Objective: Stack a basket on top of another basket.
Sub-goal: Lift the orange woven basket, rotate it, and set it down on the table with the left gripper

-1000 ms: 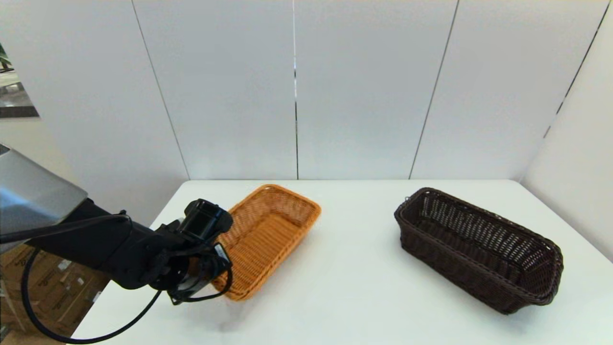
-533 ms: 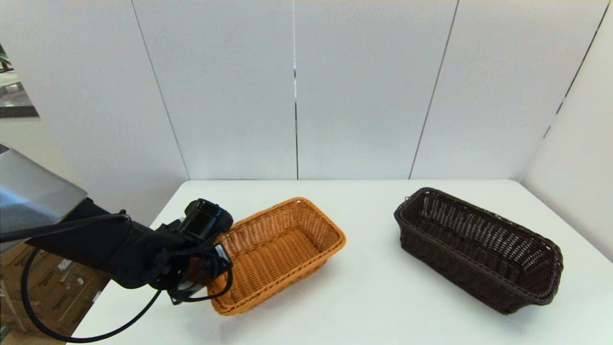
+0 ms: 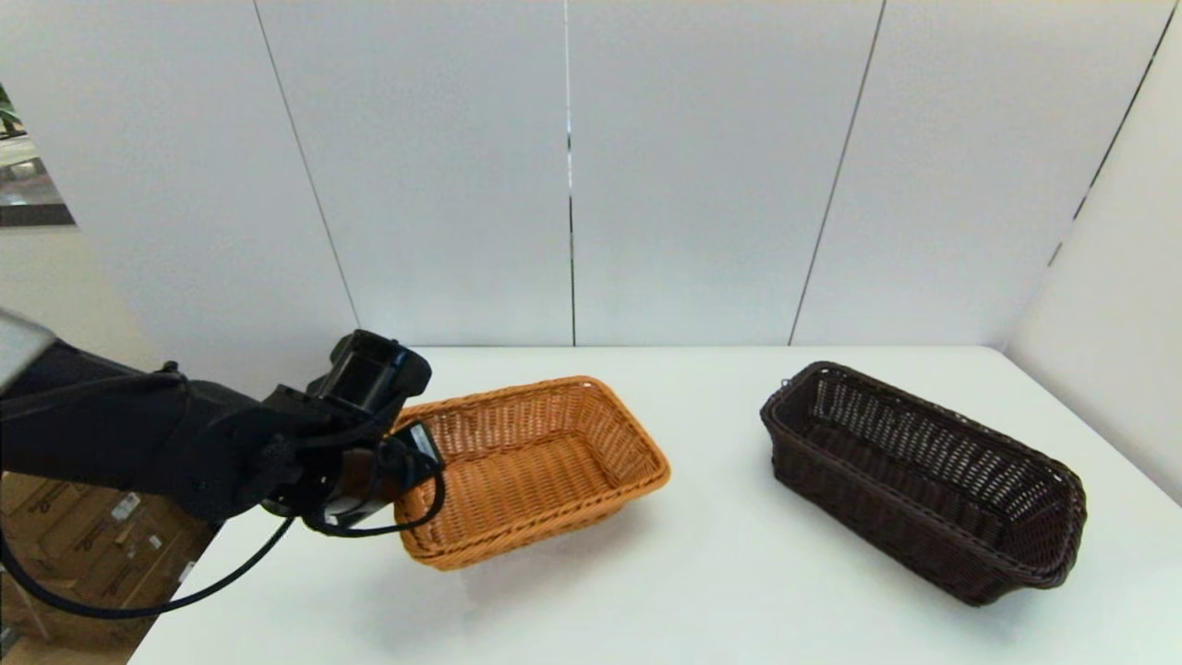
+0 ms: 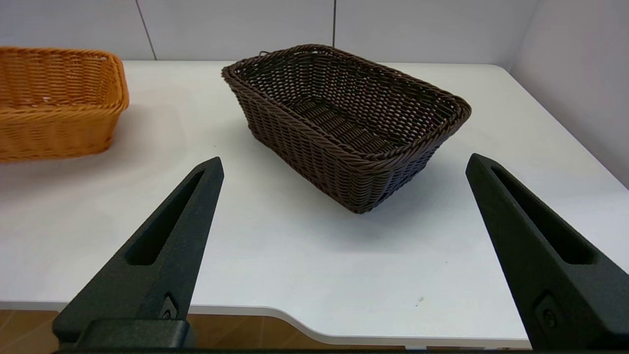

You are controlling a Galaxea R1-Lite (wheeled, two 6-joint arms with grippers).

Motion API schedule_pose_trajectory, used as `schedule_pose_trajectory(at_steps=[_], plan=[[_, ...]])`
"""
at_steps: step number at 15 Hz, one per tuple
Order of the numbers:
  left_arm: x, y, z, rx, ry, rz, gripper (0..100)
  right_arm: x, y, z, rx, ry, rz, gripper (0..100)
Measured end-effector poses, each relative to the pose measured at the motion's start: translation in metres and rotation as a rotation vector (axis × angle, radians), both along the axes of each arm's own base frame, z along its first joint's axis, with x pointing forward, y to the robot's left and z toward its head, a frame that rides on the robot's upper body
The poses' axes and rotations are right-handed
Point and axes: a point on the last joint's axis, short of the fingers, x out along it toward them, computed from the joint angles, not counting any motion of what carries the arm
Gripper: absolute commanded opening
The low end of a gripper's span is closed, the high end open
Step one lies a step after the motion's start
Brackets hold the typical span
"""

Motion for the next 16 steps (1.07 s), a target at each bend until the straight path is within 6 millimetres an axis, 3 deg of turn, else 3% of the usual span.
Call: schedule_pose_trajectory(at_steps=[3, 6, 16], plan=[[-0.004, -0.007, 0.026, 0.001, -0.064, -0.071, 0, 0.0, 0.0, 0.0, 0.0, 0.0, 0.0, 100], [-0.006, -0.016, 0.041, -0.024, -0.104, -0.135, 0, 0.0, 0.0, 0.0, 0.0, 0.0, 0.0, 100], [-0.001, -0.029, 0.041, -0.226, -0.052, -0.406, 0, 0.0, 0.0, 0.0, 0.0, 0.0, 0.0, 100]])
